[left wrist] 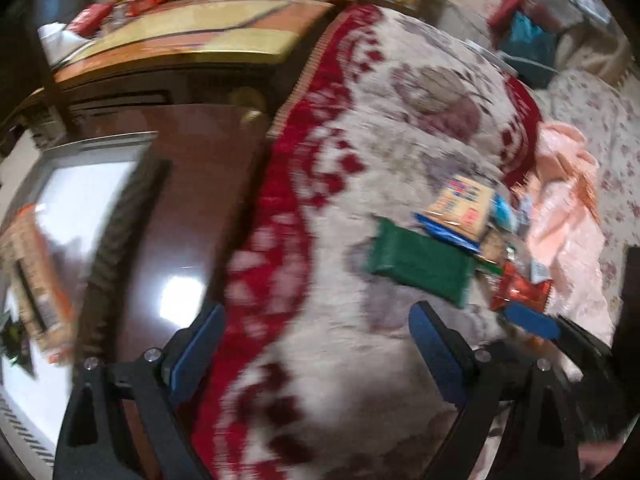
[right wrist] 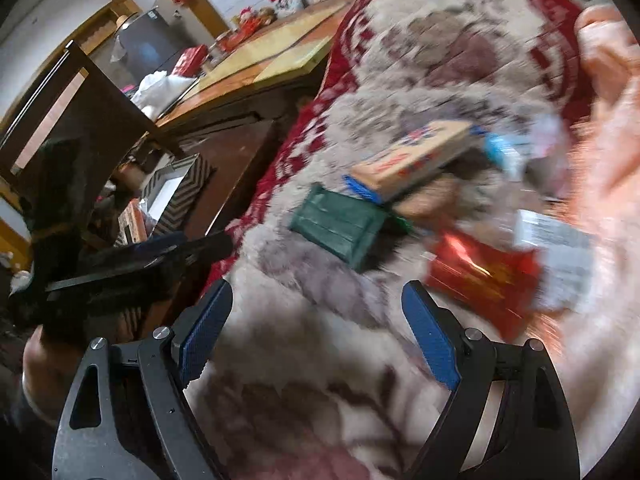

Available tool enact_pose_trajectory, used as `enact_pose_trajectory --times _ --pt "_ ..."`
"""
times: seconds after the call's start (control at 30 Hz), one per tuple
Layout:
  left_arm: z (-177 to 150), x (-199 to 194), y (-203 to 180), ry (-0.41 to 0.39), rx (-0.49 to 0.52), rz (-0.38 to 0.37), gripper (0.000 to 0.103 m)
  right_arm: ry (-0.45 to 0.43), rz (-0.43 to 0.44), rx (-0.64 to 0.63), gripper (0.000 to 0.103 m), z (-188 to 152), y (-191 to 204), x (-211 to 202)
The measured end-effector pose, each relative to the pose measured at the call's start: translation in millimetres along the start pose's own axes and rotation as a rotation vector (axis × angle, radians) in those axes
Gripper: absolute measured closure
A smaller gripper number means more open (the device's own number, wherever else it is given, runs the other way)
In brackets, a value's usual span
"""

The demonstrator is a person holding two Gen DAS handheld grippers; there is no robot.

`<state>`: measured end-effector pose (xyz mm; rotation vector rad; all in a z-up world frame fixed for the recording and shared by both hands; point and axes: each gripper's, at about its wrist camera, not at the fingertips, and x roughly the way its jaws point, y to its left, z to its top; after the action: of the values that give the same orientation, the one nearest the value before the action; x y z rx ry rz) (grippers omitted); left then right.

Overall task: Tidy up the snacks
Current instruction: 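Release both packs on the tray and return both grippers to the blanket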

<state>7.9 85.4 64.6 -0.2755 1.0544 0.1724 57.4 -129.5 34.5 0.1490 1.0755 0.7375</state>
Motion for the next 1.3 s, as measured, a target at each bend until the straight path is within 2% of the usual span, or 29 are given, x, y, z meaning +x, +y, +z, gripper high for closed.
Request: enact_pose_trajectory --times 0.1,0.17,0.27,0.4,0.47,0.53,0.6,0.67,0.83,1.0,1.03,1.07,1.1,1.13,1.17,1.2,1.3 --pt "-1.1 -13.0 26.7 -0.023 -0.023 0.046 0.009 0.051 -0.059 0.006 0.016 13.8 -6.2 34.5" --pt "-0.5 -21.4 43.2 -0.036 -0.033 0.071 0.009 0.043 -0.067 0.022 0.016 21.5 -7.6 46.0" --pt "2.7 -28.4 63.7 -0.055 -0.058 0.094 0.009 0.034 0.025 0.001 0.016 28.0 13.5 51.3" --pt "6.1 -31.6 85.1 -0.067 -0.118 0.110 0.009 0.050 0.218 -0.083 0.016 17.5 55.4 43.9" --pt "5.5 -32.0 87.6 -0.069 -0.131 0.104 0.009 0.051 0.245 -0.092 0.016 9.3 61.0 35.4" --pt "4.6 -29.5 82.4 -0.061 -0.114 0.096 0.009 0.025 0.190 -0.108 0.016 3.0 55.4 25.4" --pt "3.3 -27.2 72.6 -0.054 -0.095 0.077 0.009 0.006 0.075 -0.124 0.016 3.4 43.2 19.6" --pt "1.9 -24.5 62.2 -0.047 -0.078 0.052 0.009 0.003 0.025 -0.107 0.016 9.4 29.5 16.9" --pt "-3.1 -15.1 45.6 -0.011 -0.048 0.029 0.009 0.027 -0.031 -0.174 0.016 28.9 23.2 25.6" --pt "-9.1 -12.0 45.0 0.002 -0.039 0.036 0.009 0.148 -0.045 -0.261 0.016 48.1 19.2 60.5" --pt "-10.1 -10.5 46.4 0.008 -0.041 0.038 0.009 0.173 -0.057 -0.292 0.018 50.6 20.0 69.3" --pt "-10.7 -9.2 47.5 0.013 -0.043 0.040 0.009 0.190 -0.069 -0.319 0.025 51.5 20.5 75.4" --pt "-11.2 -7.5 48.7 0.017 -0.045 0.043 0.009 0.224 -0.088 -0.354 0.034 52.2 20.8 85.2" --pt "-11.6 -6.2 49.1 0.020 -0.047 0.045 0.009 0.248 -0.104 -0.370 0.049 51.3 20.5 91.3" --pt "-11.7 -4.6 49.4 0.025 -0.049 0.044 0.009 0.252 -0.123 -0.384 0.057 50.6 20.1 94.4" --pt "-11.7 -3.6 49.5 0.027 -0.050 0.043 0.009 0.238 -0.133 -0.392 0.061 50.2 19.6 92.8" --pt "-9.9 -2.1 46.0 0.026 -0.046 0.038 0.009 0.218 -0.108 -0.351 0.062 47.9 13.6 79.3"
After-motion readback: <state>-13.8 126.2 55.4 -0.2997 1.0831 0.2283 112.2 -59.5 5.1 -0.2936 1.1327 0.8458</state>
